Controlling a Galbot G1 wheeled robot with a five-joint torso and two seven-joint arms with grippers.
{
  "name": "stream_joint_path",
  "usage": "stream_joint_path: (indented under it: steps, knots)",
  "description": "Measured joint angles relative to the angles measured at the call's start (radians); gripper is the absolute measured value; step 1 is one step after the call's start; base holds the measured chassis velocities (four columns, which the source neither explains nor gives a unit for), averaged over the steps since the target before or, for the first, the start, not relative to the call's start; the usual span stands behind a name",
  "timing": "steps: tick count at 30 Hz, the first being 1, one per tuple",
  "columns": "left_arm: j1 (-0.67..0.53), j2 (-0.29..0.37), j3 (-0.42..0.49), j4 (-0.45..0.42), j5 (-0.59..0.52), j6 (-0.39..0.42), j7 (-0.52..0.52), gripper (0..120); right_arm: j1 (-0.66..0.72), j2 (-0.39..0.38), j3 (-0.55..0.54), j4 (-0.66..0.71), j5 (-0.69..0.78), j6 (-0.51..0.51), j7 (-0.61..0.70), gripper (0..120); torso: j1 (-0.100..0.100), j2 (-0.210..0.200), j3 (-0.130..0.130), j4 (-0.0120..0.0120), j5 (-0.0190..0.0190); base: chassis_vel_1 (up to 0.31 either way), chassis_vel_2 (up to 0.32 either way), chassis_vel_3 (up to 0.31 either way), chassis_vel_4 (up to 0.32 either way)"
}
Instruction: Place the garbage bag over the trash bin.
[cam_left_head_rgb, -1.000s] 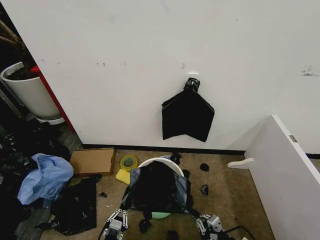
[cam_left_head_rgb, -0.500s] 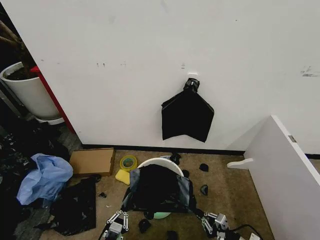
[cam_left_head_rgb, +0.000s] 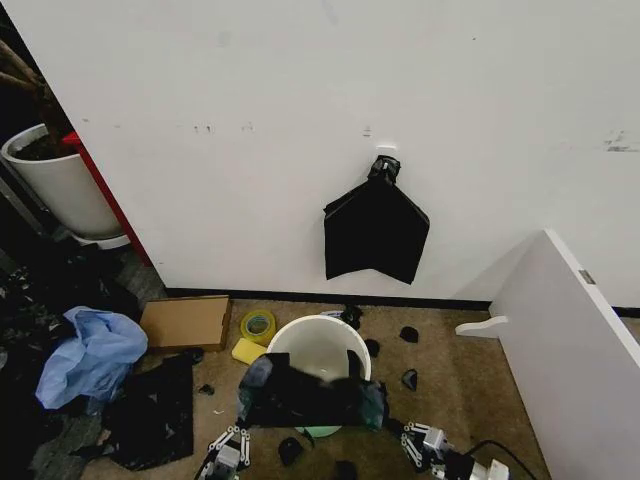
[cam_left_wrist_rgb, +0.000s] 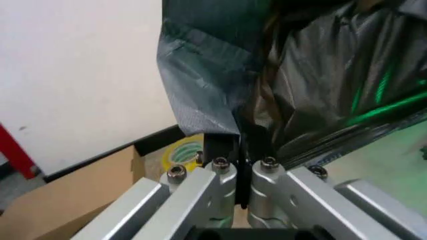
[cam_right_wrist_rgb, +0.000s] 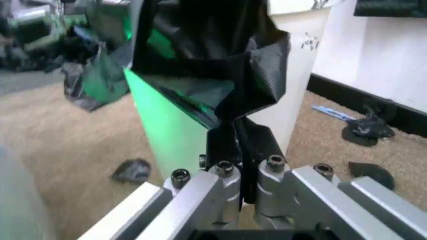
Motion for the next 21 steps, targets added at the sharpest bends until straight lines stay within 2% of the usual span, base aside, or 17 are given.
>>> stream_joint_path:
  steps: [4, 11, 14, 16, 17, 18, 21]
  knots:
    - [-0.015, -0.005, 0.0, 0.003, -0.018, 0.002, 0.0, 0, -0.001, 0.002, -0.003, 0.013, 0.007, -0.001, 0.004, 0, 0.0, 0.0, 0.0, 0.0012, -0.0003, 0.0, 0.0, 0.0, 0.0]
    - [-0.039, 0.001, 0.005, 0.01, -0.114, 0.001, 0.07, 0, -0.034, 0.001, 0.0, 0.039, -0.025, -0.003, 0.061, 0, 0.0, 0.0, 0.0, 0.0004, -0.0039, 0.0, 0.0, 0.0, 0.0]
    - [-0.033, 0.022, 0.009, -0.01, -0.197, 0.0, 0.194, 13, -0.084, -0.007, -0.007, 0.099, -0.052, -0.033, 0.168, 11, 0.0, 0.0, 0.0, 0.0006, -0.0073, 0.0, 0.0, 0.0, 0.0]
    - [-0.02, 0.044, 0.008, -0.039, -0.22, -0.001, 0.264, 21, -0.129, -0.009, -0.02, 0.165, -0.111, -0.08, 0.298, 22, 0.0, 0.0, 0.0, 0.0008, -0.0056, 0.0, 0.0, 0.0, 0.0]
    - [-0.02, 0.044, 0.008, -0.039, -0.22, -0.001, 0.264, 21, -0.129, -0.009, -0.02, 0.165, -0.111, -0.08, 0.298, 22, 0.0, 0.0, 0.0, 0.0008, -0.0056, 0.0, 0.0, 0.0, 0.0]
    - [-0.013, 0.056, 0.006, -0.056, -0.223, -0.001, 0.293, 26, -0.156, -0.01, -0.029, 0.203, -0.135, -0.108, 0.369, 25, 0.0, 0.0, 0.0, 0.0014, -0.0052, 0.0, 0.0, 0.0, 0.0]
    - [-0.006, 0.084, -0.007, -0.098, -0.223, 0.003, 0.357, 38, -0.223, -0.007, -0.051, 0.302, -0.195, -0.18, 0.517, 38, 0.0, 0.0, 0.0, 0.0003, -0.0036, 0.0, 0.0, 0.0, 0.0]
